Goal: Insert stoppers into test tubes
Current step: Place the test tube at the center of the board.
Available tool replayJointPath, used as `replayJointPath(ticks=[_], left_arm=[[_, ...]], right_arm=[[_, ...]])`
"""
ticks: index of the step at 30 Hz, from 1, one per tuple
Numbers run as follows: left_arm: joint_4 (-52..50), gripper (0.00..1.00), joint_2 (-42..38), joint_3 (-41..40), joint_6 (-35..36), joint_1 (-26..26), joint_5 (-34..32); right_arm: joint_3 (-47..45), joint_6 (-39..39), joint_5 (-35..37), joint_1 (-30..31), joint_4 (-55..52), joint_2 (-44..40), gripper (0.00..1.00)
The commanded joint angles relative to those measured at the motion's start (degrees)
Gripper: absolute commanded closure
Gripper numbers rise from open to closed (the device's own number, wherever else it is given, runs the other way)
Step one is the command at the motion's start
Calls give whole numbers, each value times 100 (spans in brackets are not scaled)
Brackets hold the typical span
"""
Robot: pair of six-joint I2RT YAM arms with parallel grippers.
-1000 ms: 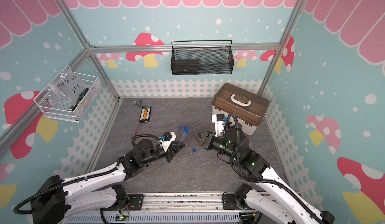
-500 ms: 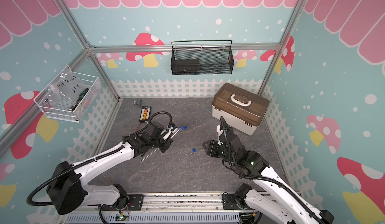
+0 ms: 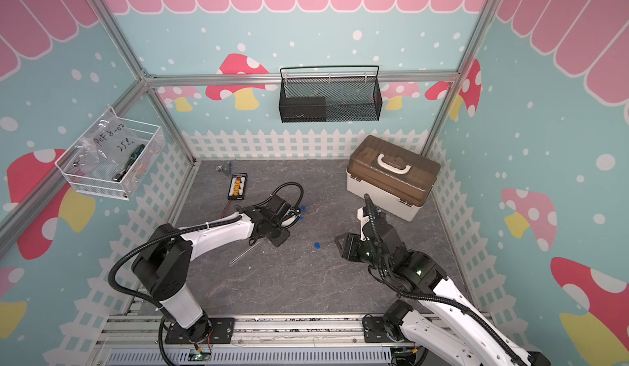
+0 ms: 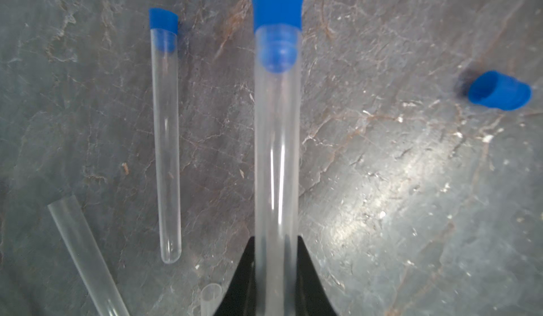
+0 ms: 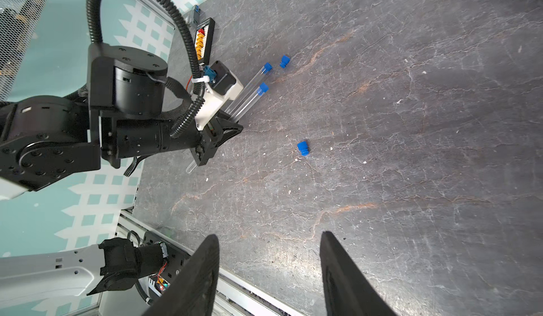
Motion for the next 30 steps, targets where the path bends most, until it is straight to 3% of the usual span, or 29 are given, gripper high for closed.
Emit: replayJointPath(ticks=[1,30], left_arm=[[-119,96,214,289,141,76,-229],[-6,83,837,401,-54,176,-454]], right_arm=[[-82,56,100,-14,-142,-46,46],[-75,-6,-56,-14,-65,166,46]])
